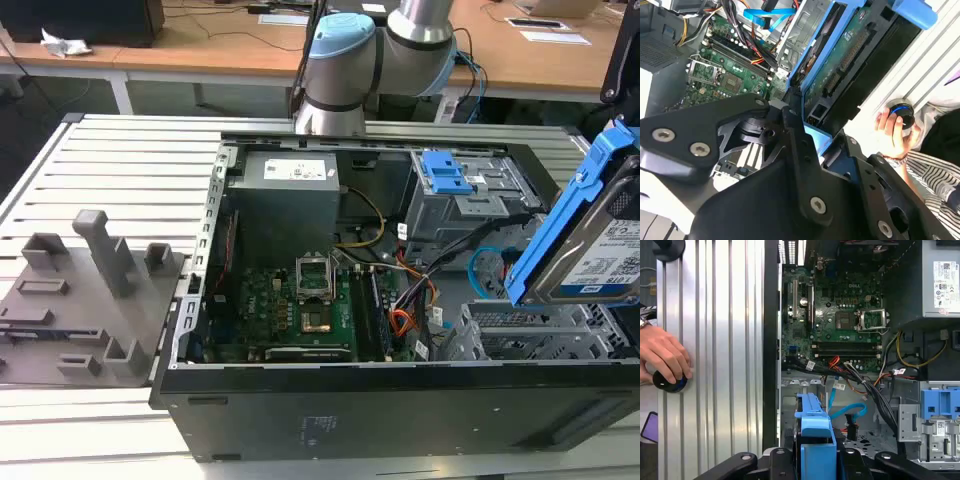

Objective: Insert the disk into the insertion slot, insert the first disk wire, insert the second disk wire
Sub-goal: 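Insert the disk into the insertion slot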

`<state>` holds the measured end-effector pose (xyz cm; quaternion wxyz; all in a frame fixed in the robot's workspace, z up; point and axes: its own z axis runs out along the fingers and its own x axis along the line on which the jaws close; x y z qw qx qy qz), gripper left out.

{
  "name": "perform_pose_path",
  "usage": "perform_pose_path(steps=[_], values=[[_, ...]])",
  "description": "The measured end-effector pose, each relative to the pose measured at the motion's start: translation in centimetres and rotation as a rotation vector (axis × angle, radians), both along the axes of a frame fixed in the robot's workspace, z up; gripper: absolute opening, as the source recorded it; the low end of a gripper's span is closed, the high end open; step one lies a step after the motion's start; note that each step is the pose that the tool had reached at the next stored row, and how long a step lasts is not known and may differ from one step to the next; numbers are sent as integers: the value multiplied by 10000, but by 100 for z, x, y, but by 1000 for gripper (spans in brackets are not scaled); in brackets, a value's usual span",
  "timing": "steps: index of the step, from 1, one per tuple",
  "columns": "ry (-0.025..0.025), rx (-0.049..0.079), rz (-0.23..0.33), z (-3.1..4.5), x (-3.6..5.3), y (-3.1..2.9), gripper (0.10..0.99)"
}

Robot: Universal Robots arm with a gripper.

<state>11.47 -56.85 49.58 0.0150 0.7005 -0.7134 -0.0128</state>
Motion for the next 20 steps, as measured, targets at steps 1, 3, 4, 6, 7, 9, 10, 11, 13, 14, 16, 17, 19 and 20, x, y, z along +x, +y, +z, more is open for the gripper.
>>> perform_pose_path(steps=[1, 3, 4, 6, 7, 9, 10, 11, 13, 14, 16, 17, 19, 20], values=[[0, -1, 0, 0, 0, 0, 365], [0, 1, 0, -13, 0, 0, 365], [0, 0, 0, -17, 0, 0, 365], [0, 1, 0, -27, 0, 0, 365], [0, 0, 0, -32, 0, 0, 365], [0, 1, 0, -44, 0, 0, 365], [0, 1, 0, -49, 0, 0, 365], [0, 0, 0, -53, 0, 0, 365], [0, 0, 0, -76, 0, 0, 365], [0, 0, 0, -104, 0, 0, 365], [0, 0, 0, -141, 0, 0, 365], [0, 0, 0, -148, 0, 0, 365], [0, 1, 0, -159, 0, 0, 365], [0, 1, 1, -167, 0, 0, 365]])
